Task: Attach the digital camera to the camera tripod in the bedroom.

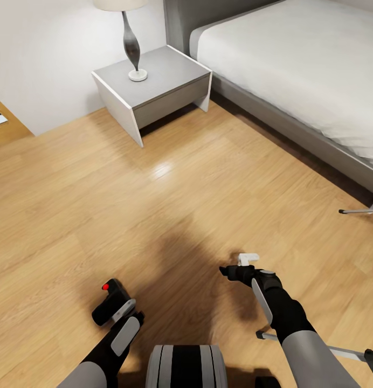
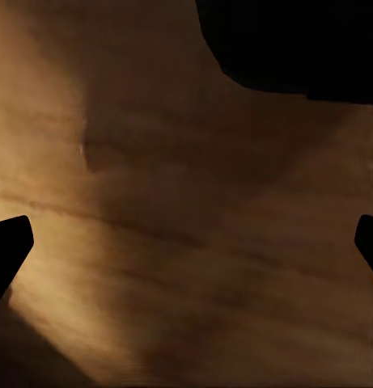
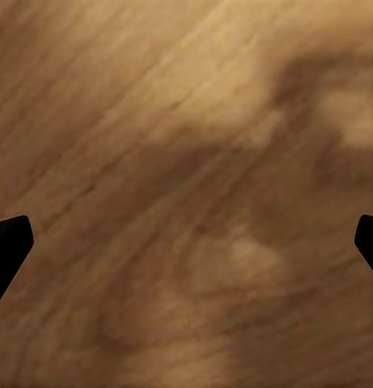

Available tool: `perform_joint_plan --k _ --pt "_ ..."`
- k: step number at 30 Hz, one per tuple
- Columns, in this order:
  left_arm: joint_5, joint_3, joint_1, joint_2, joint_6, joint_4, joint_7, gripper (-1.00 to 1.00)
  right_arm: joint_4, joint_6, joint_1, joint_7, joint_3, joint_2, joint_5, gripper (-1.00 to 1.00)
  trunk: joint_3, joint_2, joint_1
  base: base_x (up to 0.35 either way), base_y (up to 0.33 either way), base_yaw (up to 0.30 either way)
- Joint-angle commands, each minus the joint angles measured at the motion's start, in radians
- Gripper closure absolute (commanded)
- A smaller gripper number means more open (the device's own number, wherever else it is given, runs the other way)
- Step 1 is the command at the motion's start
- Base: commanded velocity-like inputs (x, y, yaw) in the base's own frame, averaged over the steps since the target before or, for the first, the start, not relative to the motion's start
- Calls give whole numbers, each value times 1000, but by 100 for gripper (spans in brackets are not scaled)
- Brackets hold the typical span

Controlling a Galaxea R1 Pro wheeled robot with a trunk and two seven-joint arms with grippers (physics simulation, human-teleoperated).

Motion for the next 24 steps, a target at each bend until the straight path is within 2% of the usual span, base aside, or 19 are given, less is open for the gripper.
perform_joint_plan --k 1,11,24 --pt "3 -4 0 1 3 -2 -7 -100 -1 5 0 0 0 0 -4 -100 -1 0 0 0 0 0" --pt "3 -4 0 1 0 1 -73 -100 -1 5 0 0 0 0 -4 -100 -1 0 0 0 0 0" --pt "4 -4 0 0 1 0 -86 -100 -1 5 0 0 0 0 -4 -100 -1 0 0 0 0 0"
